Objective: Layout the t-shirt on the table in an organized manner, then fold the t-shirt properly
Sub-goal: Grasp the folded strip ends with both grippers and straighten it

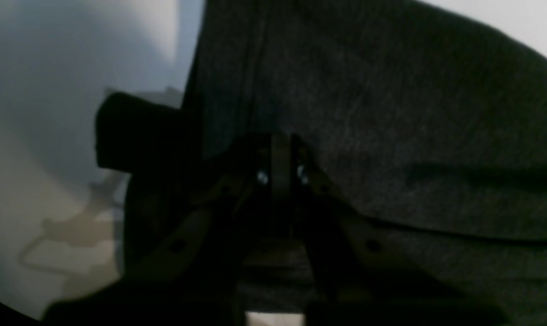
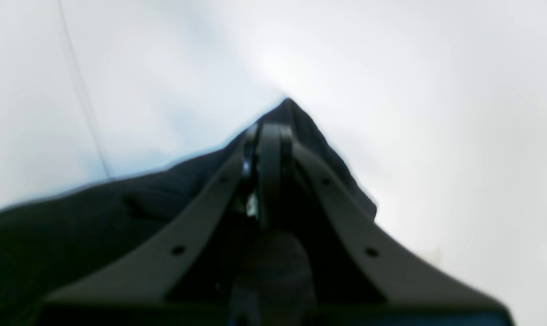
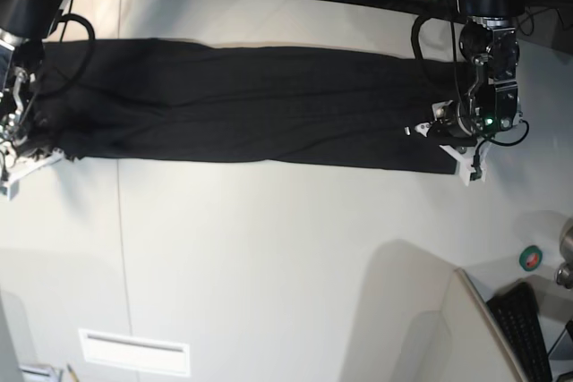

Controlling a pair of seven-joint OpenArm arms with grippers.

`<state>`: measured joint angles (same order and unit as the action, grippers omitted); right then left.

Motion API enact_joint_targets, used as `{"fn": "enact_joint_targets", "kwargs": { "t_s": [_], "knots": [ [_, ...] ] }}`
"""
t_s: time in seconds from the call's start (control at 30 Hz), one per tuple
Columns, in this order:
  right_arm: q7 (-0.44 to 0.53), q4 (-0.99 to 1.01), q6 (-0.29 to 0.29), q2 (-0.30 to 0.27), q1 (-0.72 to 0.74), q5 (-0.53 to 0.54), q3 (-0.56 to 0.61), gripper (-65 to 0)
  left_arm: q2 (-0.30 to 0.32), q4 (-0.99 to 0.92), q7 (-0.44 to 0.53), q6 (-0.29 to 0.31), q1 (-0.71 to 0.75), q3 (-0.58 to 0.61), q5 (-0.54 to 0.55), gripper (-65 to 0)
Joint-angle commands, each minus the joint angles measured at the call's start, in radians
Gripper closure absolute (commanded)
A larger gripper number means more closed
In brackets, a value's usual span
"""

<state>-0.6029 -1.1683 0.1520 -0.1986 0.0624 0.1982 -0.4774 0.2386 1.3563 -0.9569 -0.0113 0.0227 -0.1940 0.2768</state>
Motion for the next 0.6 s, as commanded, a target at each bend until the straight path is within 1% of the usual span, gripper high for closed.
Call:
{"fn": "enact_joint_targets", "kwargs": {
  "t_s": [0.0,0.1,0.23,0.33,0.47,0.57],
  "knots": [
    [0.034,0.011,-0.002,-0.031,0.029,-0.004,-0.004,0.0,0.014,0.013,0.011,-0.002,-0.011,-0.002,-0.001,0.0],
    [0.1,0.113,-0.002,-0.042,0.06,-0.004,-0.004,0.0,0.017,0.01,0.011,-0.002,-0.008,0.0,-0.001,0.0],
    [0.205,0.311,-0.004,-0.085,0.113,-0.004,-0.004,0.0,0.02,-0.039,0.013,-0.002,-0.01,0.0,-0.001,0.0],
    [0.262,0.408,-0.005,-0.111,0.136,-0.004,-0.004,0.0,0.02,-0.056,0.014,-0.002,-0.01,0.0,-0.001,0.0],
    [0.266,0.391,-0.009,-0.114,0.135,-0.004,-0.014,0.0,0.02,-0.021,0.014,-0.002,-0.002,-0.005,-0.001,0.0],
    [0.249,0.268,-0.012,-0.111,0.086,-0.004,-0.016,0.0,0.02,-0.002,0.013,-0.002,-0.002,-0.009,-0.001,0.0]
  ]
}}
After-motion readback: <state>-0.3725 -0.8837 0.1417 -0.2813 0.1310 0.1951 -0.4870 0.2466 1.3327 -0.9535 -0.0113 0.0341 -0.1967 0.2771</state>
